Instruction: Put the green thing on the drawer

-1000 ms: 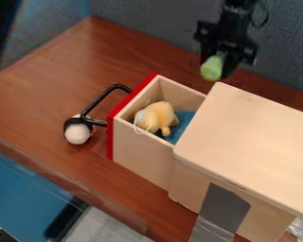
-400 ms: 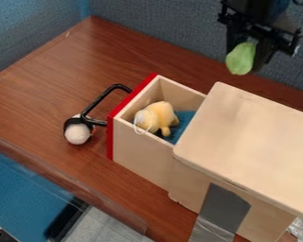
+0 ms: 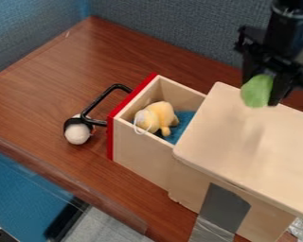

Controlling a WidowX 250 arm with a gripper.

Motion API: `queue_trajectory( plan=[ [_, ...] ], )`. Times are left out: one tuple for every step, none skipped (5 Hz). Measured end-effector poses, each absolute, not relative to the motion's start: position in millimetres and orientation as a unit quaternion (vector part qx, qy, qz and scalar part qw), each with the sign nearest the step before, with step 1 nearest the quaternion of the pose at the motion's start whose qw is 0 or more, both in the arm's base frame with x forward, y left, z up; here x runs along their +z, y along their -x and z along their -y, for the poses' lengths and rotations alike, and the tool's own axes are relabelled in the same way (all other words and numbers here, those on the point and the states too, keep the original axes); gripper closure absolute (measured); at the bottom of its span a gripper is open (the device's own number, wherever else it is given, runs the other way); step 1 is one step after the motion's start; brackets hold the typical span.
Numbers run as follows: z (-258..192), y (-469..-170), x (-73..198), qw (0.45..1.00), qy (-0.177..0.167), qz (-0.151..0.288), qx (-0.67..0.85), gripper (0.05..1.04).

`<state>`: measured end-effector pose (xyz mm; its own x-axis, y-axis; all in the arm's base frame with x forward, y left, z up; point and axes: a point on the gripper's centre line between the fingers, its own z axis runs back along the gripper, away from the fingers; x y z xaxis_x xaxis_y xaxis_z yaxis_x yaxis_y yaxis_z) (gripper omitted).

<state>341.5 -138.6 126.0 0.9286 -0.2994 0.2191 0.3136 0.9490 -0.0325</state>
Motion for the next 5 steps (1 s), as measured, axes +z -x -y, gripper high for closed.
queue_trajectory(
  plan=[
    [143,-333,118,0.981,0.035,0.091,-0.165,0.571],
    [141,-327,106,0.983,0.032,0.075,-0.168,0.498],
    [142,-323,105,0.982,0.028,0.068,-0.174,0.203],
    [141,-317,113,0.983,0.018,0.064,-0.172,0.073],
    [138,-312,139,0.982,0.020,0.083,-0.169,0.079]
  ],
)
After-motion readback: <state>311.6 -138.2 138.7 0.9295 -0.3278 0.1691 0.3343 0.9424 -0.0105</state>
